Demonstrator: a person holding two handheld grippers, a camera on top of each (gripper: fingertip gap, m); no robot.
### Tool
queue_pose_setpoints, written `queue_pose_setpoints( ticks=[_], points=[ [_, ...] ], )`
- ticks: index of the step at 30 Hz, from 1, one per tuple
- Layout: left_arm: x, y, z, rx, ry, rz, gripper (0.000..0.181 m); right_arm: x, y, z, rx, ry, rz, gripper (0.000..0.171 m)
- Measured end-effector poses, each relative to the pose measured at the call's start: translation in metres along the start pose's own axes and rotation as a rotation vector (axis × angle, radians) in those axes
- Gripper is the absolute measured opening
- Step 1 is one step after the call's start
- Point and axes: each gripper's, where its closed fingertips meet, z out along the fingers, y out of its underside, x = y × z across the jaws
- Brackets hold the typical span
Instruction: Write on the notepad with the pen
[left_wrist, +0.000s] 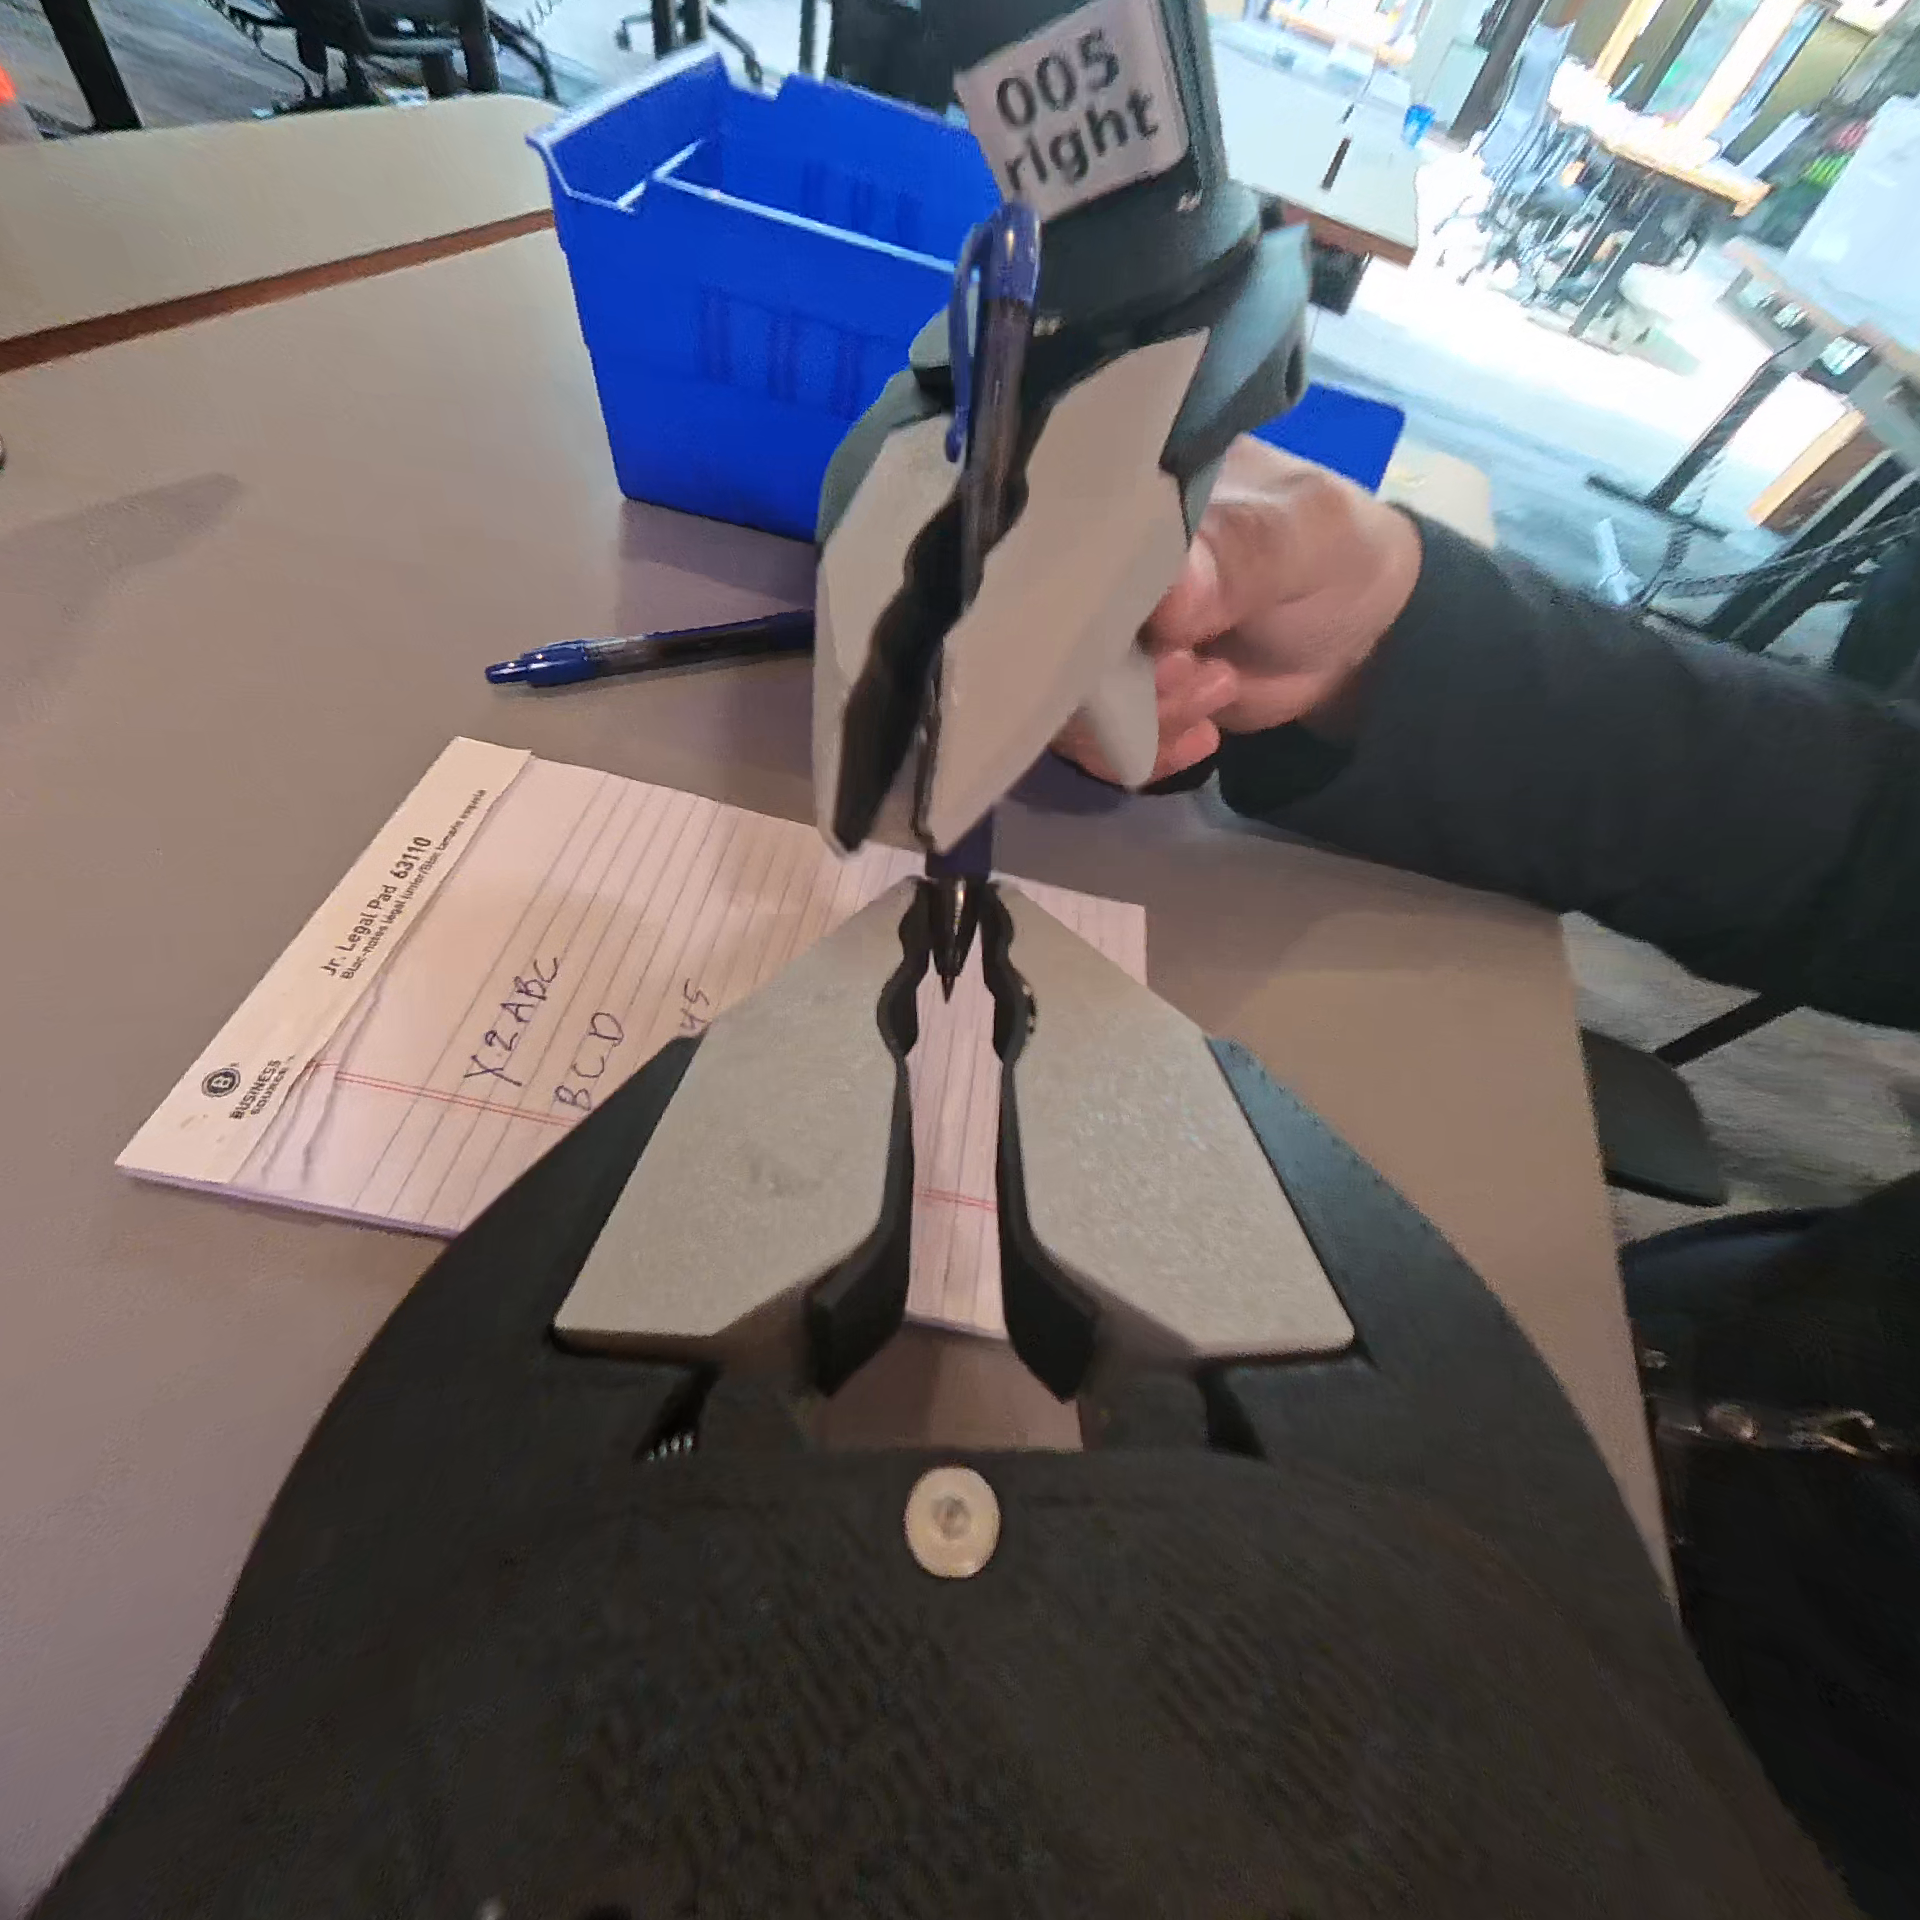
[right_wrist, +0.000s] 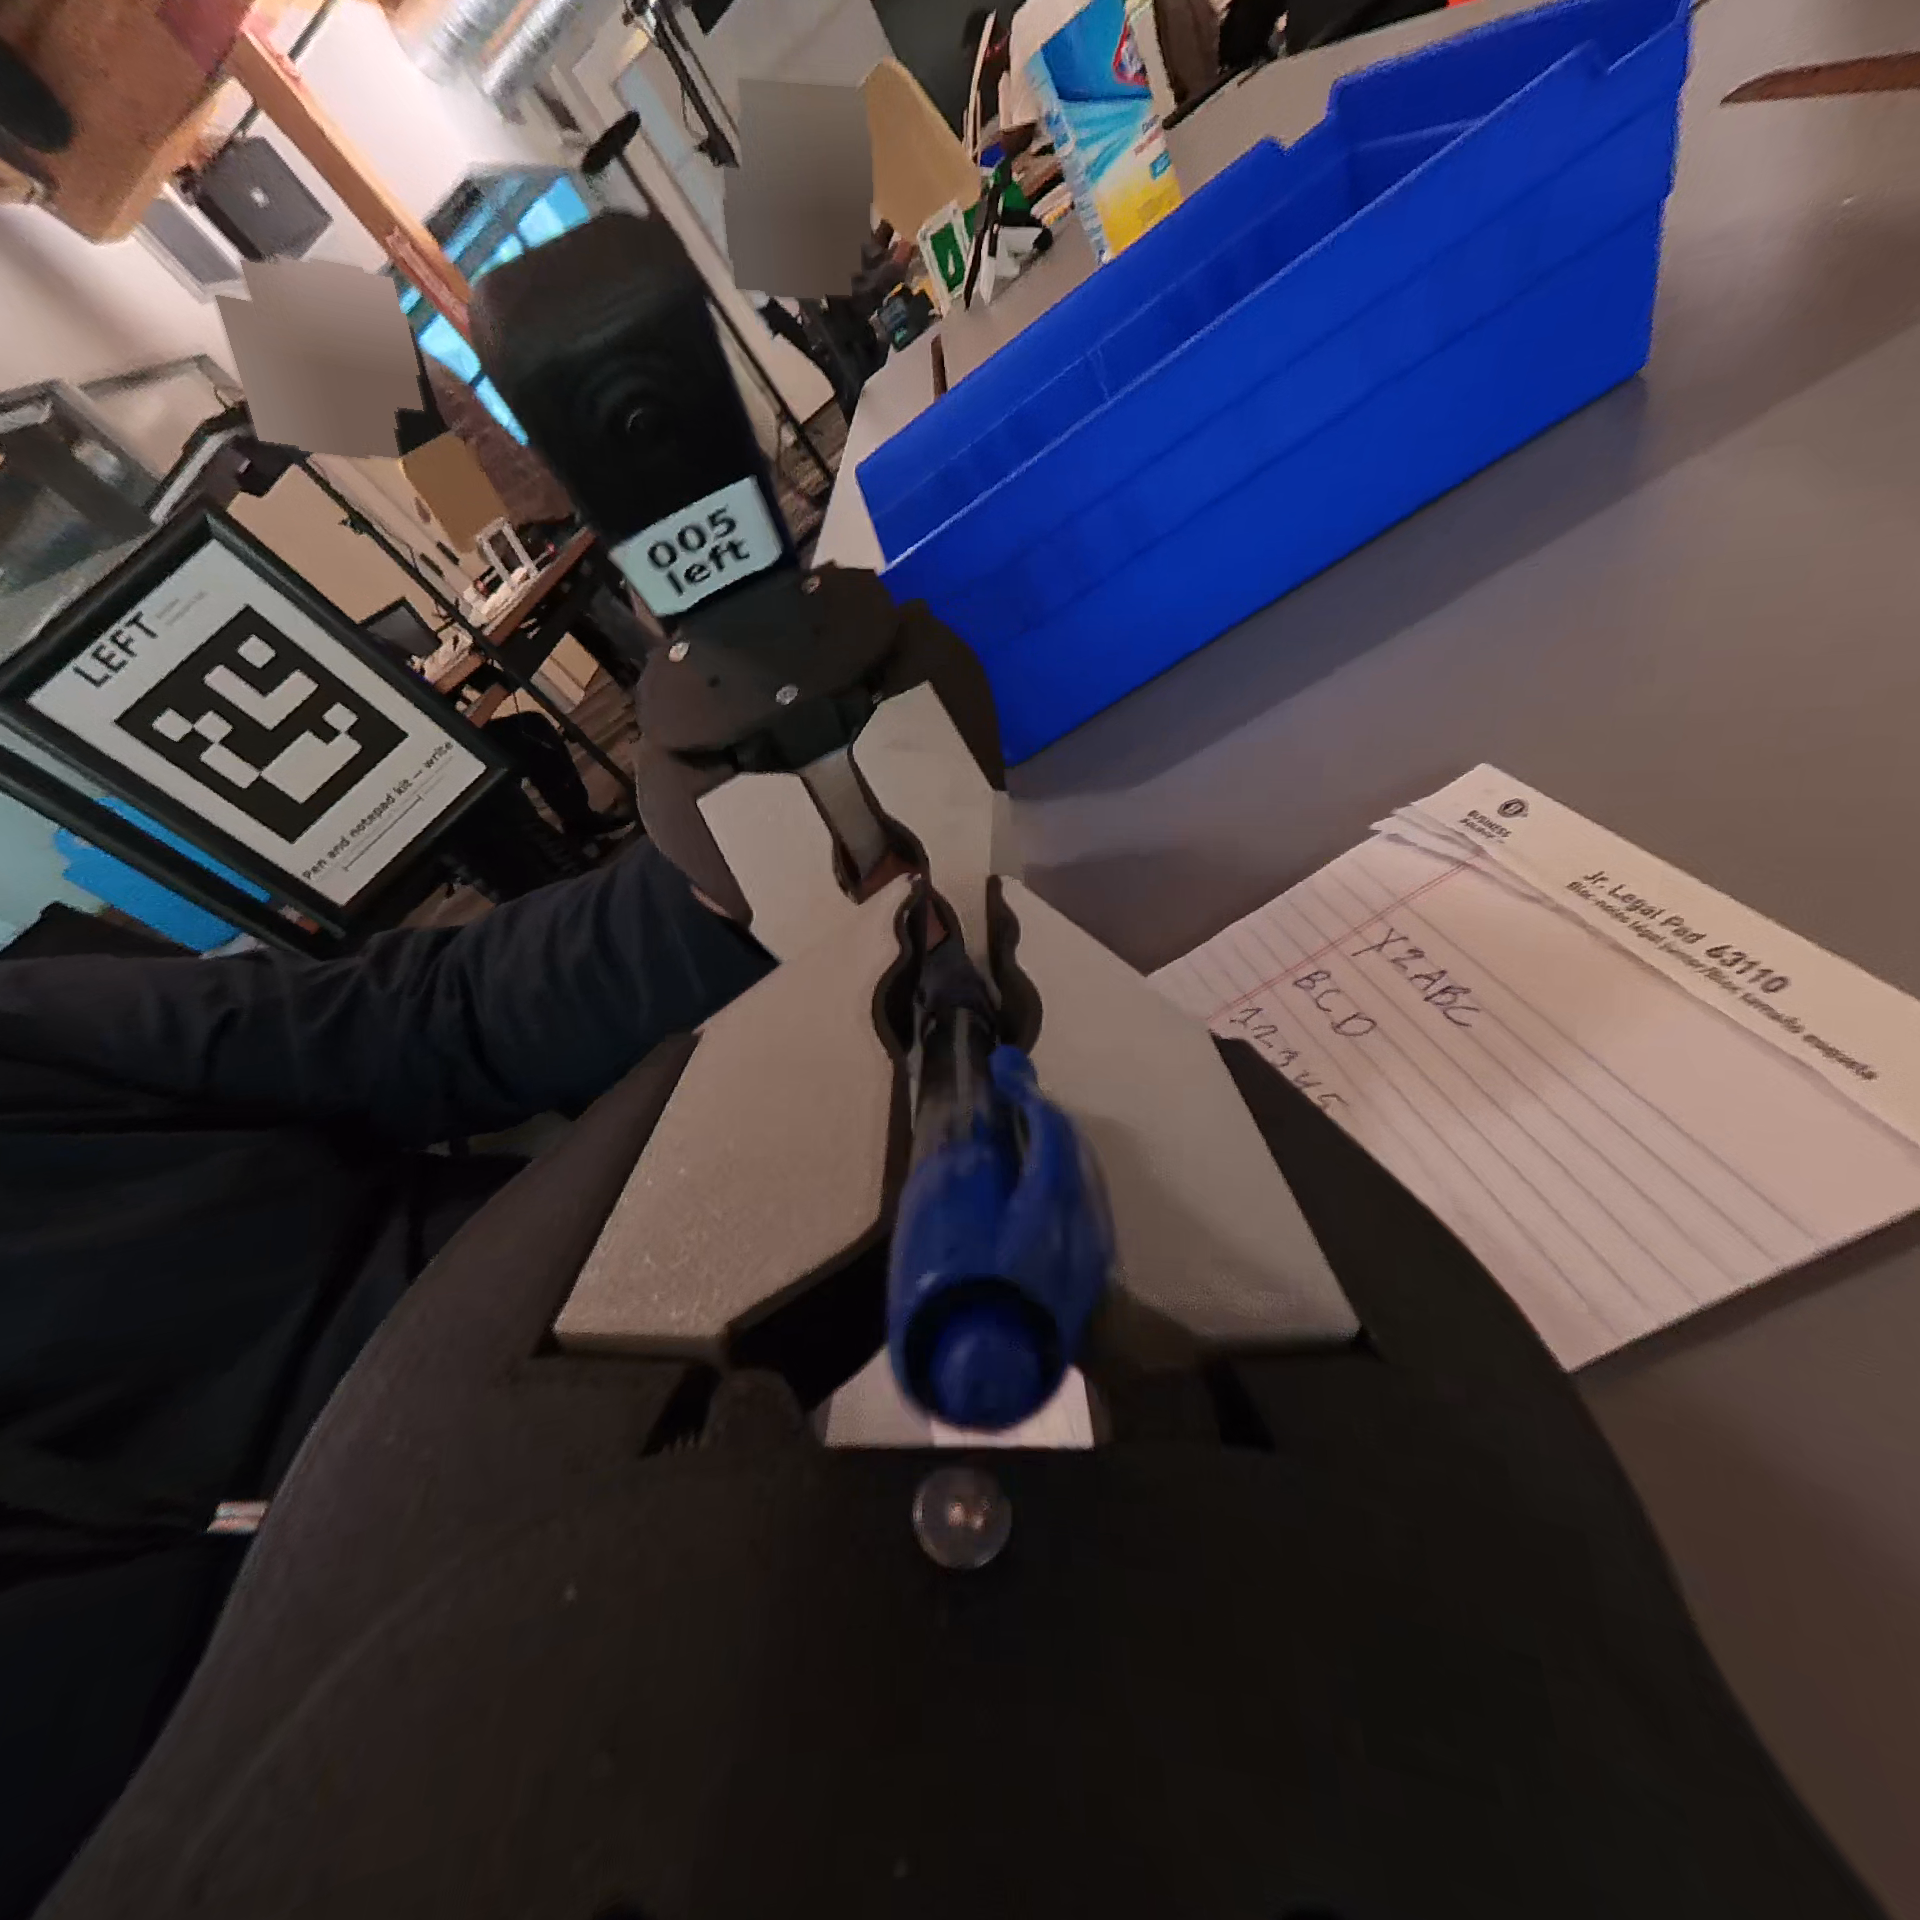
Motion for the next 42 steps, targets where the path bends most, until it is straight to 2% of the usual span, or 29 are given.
queue_pose_setpoints(
  ticks=[6,13,19,24,25,26,36,42],
  points=[
    [0.006,0.006,0.006,-0.033,0.041,-0.011,0.006,0.003,-0.022,-0.013,0.131,0.041,-0.027,0.008],
    [0.019,0.001,0.008,0.005,0.121,-0.039,0.011,-0.009,-0.019,-0.001,0.139,-0.038,-0.005,0.005],
    [0.012,0.007,0.009,-0.031,0.075,-0.027,0.009,-0.016,-0.016,0.013,0.13,-0.067,-0.013,0.009],
    [0.011,0.009,0.009,-0.044,0.078,-0.036,0.009,-0.013,-0.056,-0.027,0.387,-0.014,-0.063,0.014],
    [0.011,0.008,0.009,-0.043,0.076,-0.032,0.009,-0.013,-0.061,-0.035,0.424,-0.01,-0.074,0.0],
    [0.011,0.009,0.01,-0.045,0.069,-0.029,0.009,-0.011,-0.062,-0.04,0.439,0.0,-0.078,0.0],
    [0.011,0.02,0.015,-0.117,0.051,0.009,0.008,-0.013,-0.049,-0.025,0.348,-0.059,-0.033,0.0],
    [0.01,0.018,0.013,-0.103,0.058,-0.007,0.008,-0.006,-0.046,-0.028,0.326,-0.019,-0.029,0.0]
  ],
)
